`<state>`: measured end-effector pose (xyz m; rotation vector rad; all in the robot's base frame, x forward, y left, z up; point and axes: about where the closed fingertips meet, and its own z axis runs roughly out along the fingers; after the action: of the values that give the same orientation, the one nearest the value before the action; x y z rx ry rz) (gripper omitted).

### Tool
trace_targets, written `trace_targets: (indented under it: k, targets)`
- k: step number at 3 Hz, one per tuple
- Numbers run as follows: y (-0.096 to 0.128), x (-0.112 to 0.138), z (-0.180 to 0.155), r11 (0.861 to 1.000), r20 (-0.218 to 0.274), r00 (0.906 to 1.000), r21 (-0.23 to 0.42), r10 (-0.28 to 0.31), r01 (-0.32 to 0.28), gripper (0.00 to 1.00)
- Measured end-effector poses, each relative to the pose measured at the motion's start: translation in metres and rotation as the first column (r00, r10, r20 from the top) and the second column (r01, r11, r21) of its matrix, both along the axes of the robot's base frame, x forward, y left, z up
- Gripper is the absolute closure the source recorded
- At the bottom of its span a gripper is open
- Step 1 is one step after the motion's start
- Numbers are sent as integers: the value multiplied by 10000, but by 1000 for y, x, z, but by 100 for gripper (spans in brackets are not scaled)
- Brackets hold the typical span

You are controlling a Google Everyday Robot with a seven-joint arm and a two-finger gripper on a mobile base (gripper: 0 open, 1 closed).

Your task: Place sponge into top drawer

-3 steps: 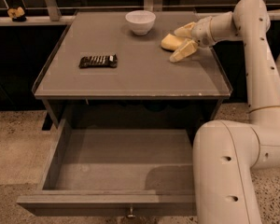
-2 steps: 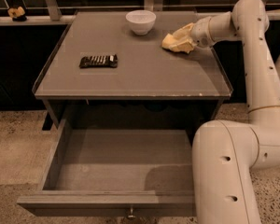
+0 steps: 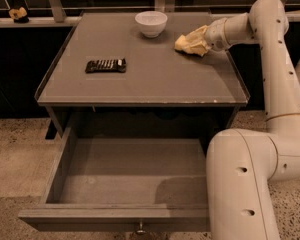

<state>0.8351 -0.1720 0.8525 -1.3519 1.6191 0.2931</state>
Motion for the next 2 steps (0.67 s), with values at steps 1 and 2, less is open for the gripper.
trace_targets:
  k: [1, 2]
  targets:
    - [2, 0, 0, 10000, -18, 10000, -43, 33, -33, 100]
    - [0, -6, 4, 9991, -183, 9998, -411, 33, -40, 100]
